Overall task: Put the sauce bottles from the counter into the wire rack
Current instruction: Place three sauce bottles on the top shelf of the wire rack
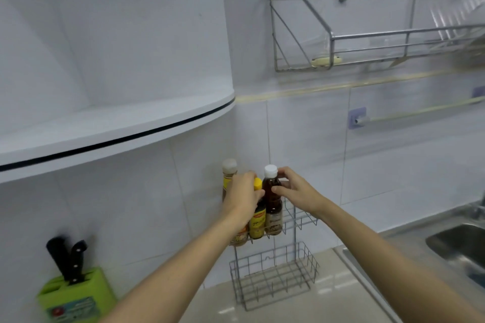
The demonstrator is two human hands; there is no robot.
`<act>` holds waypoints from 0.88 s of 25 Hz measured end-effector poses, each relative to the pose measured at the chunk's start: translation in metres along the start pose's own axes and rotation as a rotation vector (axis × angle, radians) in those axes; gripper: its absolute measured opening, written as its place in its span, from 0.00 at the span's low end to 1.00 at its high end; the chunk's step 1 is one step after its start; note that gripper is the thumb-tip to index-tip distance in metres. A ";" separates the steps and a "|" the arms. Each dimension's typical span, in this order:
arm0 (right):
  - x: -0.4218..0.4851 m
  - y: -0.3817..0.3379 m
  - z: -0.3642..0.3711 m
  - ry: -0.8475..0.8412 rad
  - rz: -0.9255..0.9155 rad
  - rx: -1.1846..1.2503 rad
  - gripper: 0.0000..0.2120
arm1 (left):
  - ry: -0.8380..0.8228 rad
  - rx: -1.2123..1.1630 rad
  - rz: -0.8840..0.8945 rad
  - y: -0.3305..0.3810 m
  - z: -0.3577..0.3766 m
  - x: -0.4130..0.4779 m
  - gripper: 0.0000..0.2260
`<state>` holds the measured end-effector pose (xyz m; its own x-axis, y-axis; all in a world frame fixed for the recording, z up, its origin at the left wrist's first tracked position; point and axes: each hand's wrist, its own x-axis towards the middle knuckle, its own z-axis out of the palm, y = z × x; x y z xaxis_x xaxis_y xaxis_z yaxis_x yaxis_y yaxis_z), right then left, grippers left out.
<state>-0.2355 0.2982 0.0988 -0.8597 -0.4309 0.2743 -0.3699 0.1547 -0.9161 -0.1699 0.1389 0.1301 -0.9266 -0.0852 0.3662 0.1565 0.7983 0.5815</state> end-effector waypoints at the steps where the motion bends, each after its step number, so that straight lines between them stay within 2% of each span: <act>1: 0.000 0.002 0.000 -0.013 0.006 0.008 0.14 | 0.006 0.000 -0.007 0.000 0.001 0.000 0.06; 5: -0.003 0.005 -0.002 -0.089 0.041 -0.001 0.18 | 0.073 0.057 0.064 0.003 0.000 -0.002 0.06; 8: -0.011 0.016 0.004 -0.048 0.086 -0.014 0.18 | 0.126 0.044 0.111 0.004 -0.001 -0.005 0.06; 11: -0.012 0.021 0.008 -0.028 0.101 0.029 0.18 | 0.117 0.085 0.154 0.005 -0.001 -0.007 0.04; 15: -0.017 0.018 0.005 -0.082 0.175 -0.002 0.26 | 0.090 0.130 0.229 0.008 -0.013 -0.012 0.09; 16: -0.021 0.016 0.004 -0.046 0.194 -0.053 0.28 | 0.106 0.138 0.260 0.009 -0.018 -0.015 0.08; 18: -0.034 0.012 0.005 0.182 0.124 -0.298 0.25 | 0.104 0.140 0.294 0.007 -0.032 -0.030 0.06; 20: -0.056 0.003 0.009 0.460 -0.037 -0.447 0.15 | 0.043 0.162 0.330 -0.001 -0.049 -0.056 0.06; 22: -0.084 -0.010 0.024 0.543 -0.162 -0.450 0.04 | -0.102 0.214 0.345 -0.020 -0.070 -0.090 0.06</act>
<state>-0.1509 0.3112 0.0779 -0.7921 0.0050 0.6104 -0.5163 0.5279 -0.6743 -0.0657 0.0887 0.1363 -0.8630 0.2602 0.4331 0.3993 0.8764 0.2692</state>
